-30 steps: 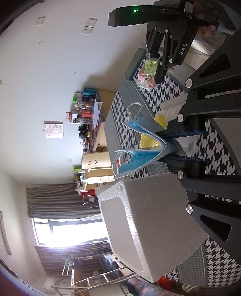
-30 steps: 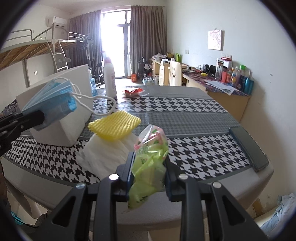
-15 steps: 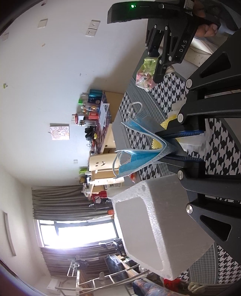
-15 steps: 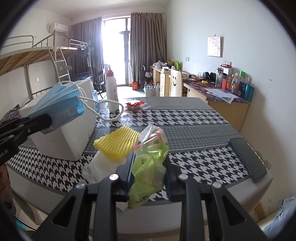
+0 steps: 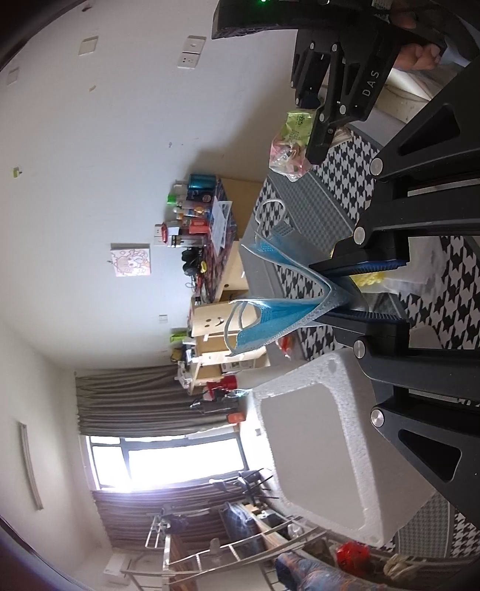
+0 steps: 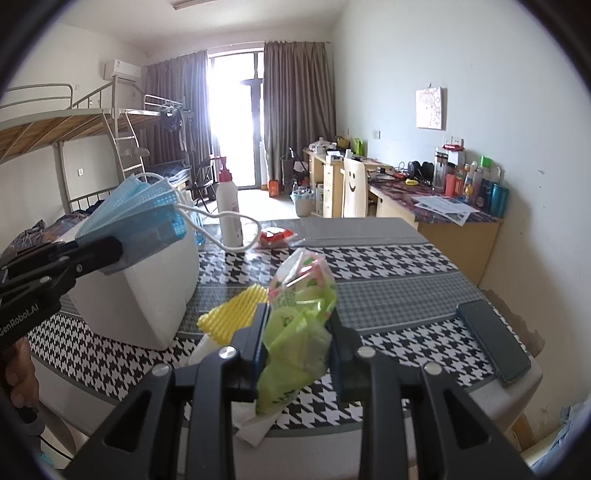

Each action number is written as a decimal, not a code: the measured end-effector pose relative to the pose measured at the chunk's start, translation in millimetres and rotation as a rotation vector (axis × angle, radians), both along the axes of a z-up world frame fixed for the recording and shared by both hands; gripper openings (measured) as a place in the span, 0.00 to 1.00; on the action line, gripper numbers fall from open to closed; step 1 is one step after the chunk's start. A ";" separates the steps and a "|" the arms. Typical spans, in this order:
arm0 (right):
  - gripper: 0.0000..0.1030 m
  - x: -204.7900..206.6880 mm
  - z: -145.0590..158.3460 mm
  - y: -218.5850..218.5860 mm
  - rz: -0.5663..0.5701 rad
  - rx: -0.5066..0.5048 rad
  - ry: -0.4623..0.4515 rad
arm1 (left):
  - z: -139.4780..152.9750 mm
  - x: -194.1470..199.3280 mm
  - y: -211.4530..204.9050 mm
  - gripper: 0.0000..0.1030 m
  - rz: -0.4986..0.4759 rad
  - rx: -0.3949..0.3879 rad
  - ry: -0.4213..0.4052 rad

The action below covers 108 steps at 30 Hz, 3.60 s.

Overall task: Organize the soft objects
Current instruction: 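Lift the mask with the left gripper while the right gripper lifts the bag toward the foam box, then lower the blue mask into the white foam box and open the left gripper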

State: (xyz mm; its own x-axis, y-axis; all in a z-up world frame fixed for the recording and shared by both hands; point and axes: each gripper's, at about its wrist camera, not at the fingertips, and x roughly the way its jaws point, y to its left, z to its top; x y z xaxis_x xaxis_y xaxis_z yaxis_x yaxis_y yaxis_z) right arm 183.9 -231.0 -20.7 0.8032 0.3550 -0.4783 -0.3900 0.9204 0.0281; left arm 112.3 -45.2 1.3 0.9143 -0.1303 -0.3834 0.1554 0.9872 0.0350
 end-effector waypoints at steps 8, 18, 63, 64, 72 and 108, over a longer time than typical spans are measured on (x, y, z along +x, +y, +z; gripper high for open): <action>0.32 5.0 12.3 5.2 0.022 0.015 -0.029 | 5.0 3.4 4.0 0.18 0.031 -0.001 -0.019; 0.32 15.4 24.6 13.7 0.054 0.027 -0.057 | 14.3 11.8 8.5 0.18 0.069 0.002 -0.041; 0.32 38.6 55.8 73.0 0.279 0.091 -0.098 | 38.6 34.9 63.7 0.18 0.351 0.020 -0.097; 0.32 37.6 56.6 75.3 0.287 0.088 -0.099 | 38.2 34.9 64.7 0.18 0.357 0.018 -0.098; 0.32 39.7 59.7 92.3 0.340 0.083 -0.092 | 35.9 35.6 71.4 0.18 0.398 0.011 -0.090; 0.32 44.4 56.3 118.1 0.360 0.058 -0.077 | 23.5 28.5 108.4 0.99 0.527 -0.043 -0.094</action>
State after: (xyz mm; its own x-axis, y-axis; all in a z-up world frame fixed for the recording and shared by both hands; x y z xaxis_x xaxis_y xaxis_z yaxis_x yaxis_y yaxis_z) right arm 228.4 -112.9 35.5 0.6544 0.6464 -0.3923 -0.6917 0.7213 0.0348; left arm 140.8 63.2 24.8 0.8900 0.3422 -0.3012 -0.3638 0.9313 -0.0169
